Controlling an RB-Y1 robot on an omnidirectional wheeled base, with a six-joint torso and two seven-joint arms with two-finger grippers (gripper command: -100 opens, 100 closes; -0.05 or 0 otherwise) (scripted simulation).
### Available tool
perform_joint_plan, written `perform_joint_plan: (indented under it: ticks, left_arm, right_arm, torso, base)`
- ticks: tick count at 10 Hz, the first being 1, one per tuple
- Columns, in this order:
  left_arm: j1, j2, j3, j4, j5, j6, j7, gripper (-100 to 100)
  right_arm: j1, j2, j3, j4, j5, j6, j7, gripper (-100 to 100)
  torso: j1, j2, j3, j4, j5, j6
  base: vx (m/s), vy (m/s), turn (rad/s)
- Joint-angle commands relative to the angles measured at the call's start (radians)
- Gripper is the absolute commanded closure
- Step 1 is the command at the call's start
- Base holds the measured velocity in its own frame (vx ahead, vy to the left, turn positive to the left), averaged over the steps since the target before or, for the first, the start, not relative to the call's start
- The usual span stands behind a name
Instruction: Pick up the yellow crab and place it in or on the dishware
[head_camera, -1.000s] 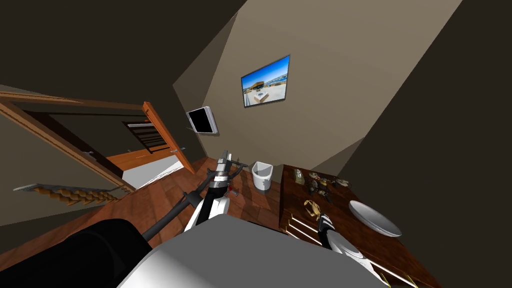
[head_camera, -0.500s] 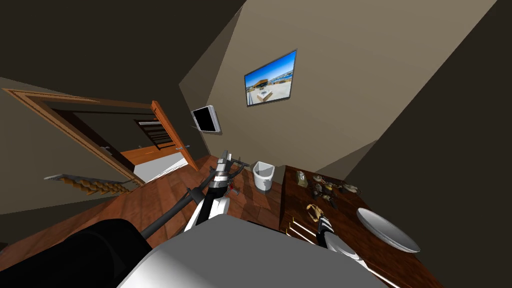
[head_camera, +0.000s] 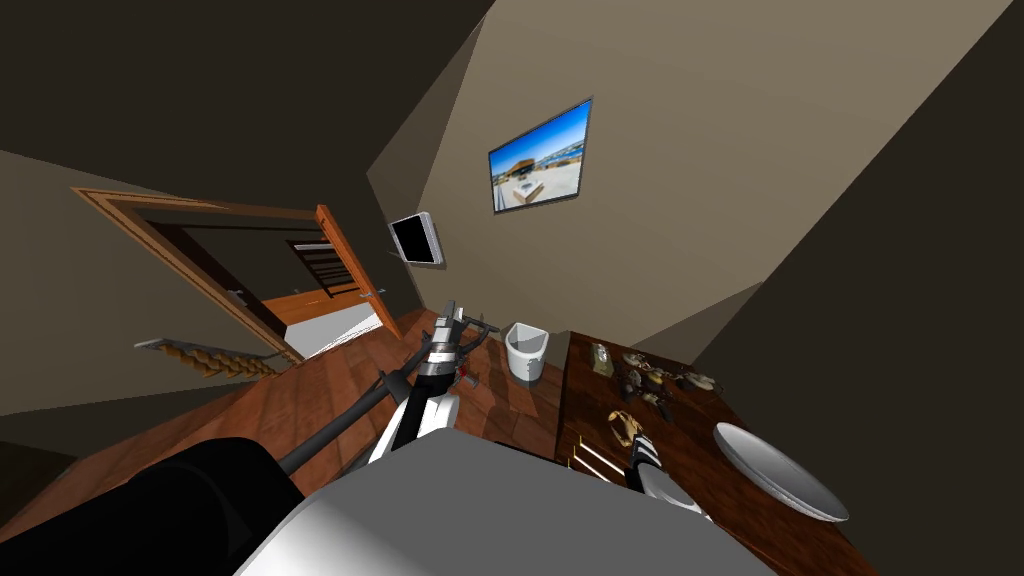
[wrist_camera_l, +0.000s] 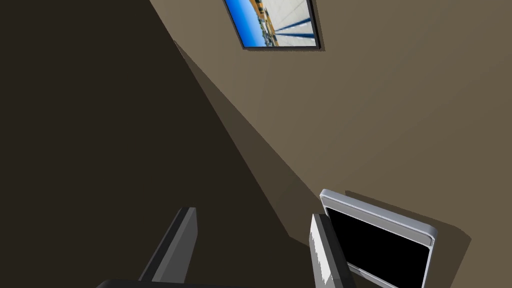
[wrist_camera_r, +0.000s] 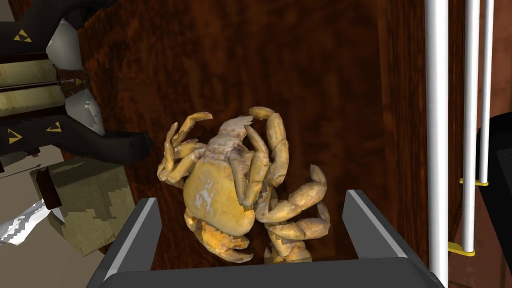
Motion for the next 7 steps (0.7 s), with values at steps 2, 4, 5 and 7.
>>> perform_joint_plan:
  ticks: [2,4,5,7]
  left_arm:
    - [0.0,0.0,0.0,0.0,0.0,0.0,0.0,0]
    - [0.0,0.0,0.0,0.0,0.0,0.0,0.0,0]
    - [0.0,0.0,0.0,0.0,0.0,0.0,0.0,0]
    - [0.0,0.0,0.0,0.0,0.0,0.0,0.0,0]
  right_arm:
    - [0.002,0.001,0.001,0.001,-0.001,-0.001,0.001,100]
    - [0.0,-0.001,0.0,0.0,0.0,0.0,0.001,100]
    - [0.0,-0.001,0.0,0.0,0.0,0.0,0.001,100]
    - [0.004,-0.034,0.002,-0.021,-0.036,-0.029,0.035,100]
  torso:
    - [0.002,0.0,0.001,0.001,0.002,0.0]
    - [0.003,0.0,0.0,0.0,0.001,0.0]
    - [0.003,0.0,0.0,0.0,0.001,0.0]
    - [0.004,0.0,0.0,0.0,0.001,0.0]
  base:
    - [-0.001,-0.003,-0.003]
    - [0.0,0.0,0.0]
    - [0.0,0.0,0.0]
    - [-0.005,0.041,-0.079]
